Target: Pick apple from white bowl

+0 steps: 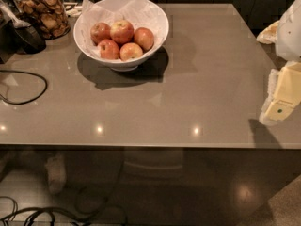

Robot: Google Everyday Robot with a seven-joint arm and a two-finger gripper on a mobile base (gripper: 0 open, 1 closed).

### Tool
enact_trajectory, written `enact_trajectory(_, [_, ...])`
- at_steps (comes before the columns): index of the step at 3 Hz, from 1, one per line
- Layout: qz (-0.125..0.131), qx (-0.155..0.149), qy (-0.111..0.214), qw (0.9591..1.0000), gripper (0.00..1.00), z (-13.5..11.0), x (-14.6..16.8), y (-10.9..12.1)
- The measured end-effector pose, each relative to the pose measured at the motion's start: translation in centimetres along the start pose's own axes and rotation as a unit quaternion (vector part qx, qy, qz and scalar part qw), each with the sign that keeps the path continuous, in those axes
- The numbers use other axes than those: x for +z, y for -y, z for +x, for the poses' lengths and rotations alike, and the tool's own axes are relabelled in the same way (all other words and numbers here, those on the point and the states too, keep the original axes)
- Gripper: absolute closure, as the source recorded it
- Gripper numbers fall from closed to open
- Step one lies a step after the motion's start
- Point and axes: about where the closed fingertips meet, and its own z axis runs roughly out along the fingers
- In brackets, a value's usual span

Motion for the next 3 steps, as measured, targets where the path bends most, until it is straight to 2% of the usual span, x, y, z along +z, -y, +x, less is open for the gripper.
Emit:
enact_trajectory(1, [0.000,0.000,0.000,1.0000,0.00,0.0,0.0,0.0])
enact_trajectory(2, [0.015,-0.012,-0.022,0.9996,0.00,-4.4,-1.2,5.6])
enact_trajectory(3, [0.028,-0.020,-0.012,0.9993,0.00,-5.7,-1.7,6.3])
